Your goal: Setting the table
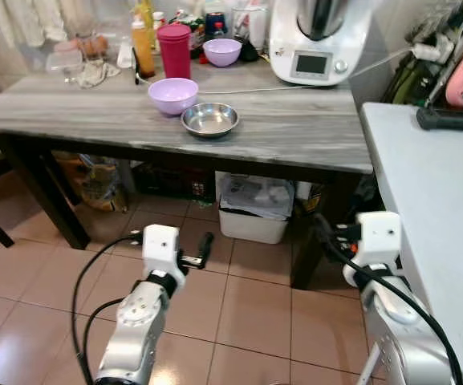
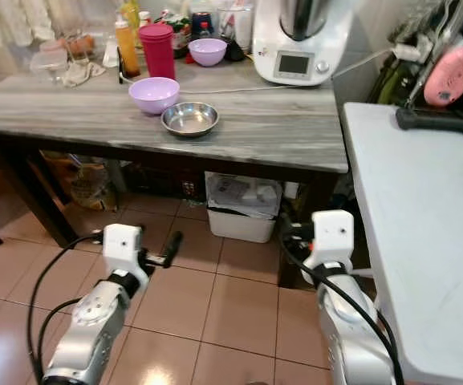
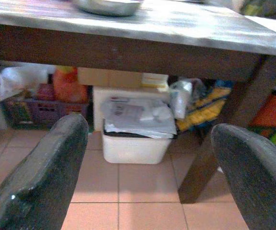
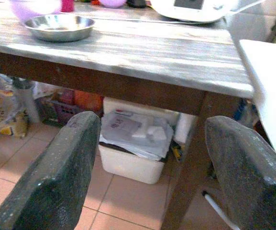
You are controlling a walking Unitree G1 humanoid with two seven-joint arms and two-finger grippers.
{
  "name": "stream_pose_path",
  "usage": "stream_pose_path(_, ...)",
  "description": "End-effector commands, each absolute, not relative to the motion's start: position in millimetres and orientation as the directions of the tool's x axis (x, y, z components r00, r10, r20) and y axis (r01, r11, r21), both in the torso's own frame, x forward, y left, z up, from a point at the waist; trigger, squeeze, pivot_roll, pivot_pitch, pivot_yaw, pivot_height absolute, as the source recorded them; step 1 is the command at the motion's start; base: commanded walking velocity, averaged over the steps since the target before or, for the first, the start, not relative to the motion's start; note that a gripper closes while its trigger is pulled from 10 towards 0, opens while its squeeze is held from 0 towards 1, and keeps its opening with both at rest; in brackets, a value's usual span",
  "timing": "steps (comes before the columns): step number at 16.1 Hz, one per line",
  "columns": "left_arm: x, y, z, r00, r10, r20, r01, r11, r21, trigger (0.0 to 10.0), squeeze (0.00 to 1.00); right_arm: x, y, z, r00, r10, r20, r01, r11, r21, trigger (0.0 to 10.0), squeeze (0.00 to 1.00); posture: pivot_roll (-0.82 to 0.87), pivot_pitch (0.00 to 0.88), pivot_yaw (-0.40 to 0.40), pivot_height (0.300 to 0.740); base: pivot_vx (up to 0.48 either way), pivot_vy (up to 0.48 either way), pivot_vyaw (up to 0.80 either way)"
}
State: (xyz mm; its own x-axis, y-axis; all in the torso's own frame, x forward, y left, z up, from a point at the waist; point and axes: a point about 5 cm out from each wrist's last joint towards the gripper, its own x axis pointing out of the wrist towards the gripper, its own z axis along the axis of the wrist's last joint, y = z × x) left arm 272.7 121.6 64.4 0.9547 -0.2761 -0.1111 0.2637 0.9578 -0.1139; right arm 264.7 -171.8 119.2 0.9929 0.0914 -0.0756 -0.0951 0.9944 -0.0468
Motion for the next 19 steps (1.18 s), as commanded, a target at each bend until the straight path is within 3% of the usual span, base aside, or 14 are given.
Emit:
stream_pose_path(1,272.5,123.1,70.6,0.961,-0.265,-0.081,0.257,0.961,-0.102,10.0,0.0,266.9,-171.5,116.7,0.991,0.095,-0.091,-0.099,0.994,-0.041,10.0,0.0,-0.26,0.0,-0.034,0.74,0.0,0.0,0.0)
stream_pose_path(5,282.6,124.4,76.9,0.957,-0.282,-0.067,0.276,0.957,-0.087,10.0,0.0,267.2,-171.0,115.9,0.994,0.064,-0.088,-0.066,0.997,-0.025,10.0,0.0,-0.29,0.0,0.013,0.74,0.0,0.0,-0.44)
stream_pose_path(16,293.8,122.2,84.9,0.953,-0.301,-0.041,0.297,0.951,-0.084,10.0,0.0,264.1,-176.2,114.0,0.996,0.02,-0.086,-0.023,0.999,-0.024,10.0,0.0,-0.32,0.0,0.04,0.74,0.0,-0.336,-0.68)
stream_pose_path(19,295.7,123.8,86.2,0.955,-0.295,-0.036,0.291,0.953,-0.083,10.0,0.0,264.4,-176.9,115.1,0.997,0.02,-0.08,-0.023,0.999,-0.027,10.0,0.0,-0.32,0.0,0.039,0.74,0.0,-0.234,0.0)
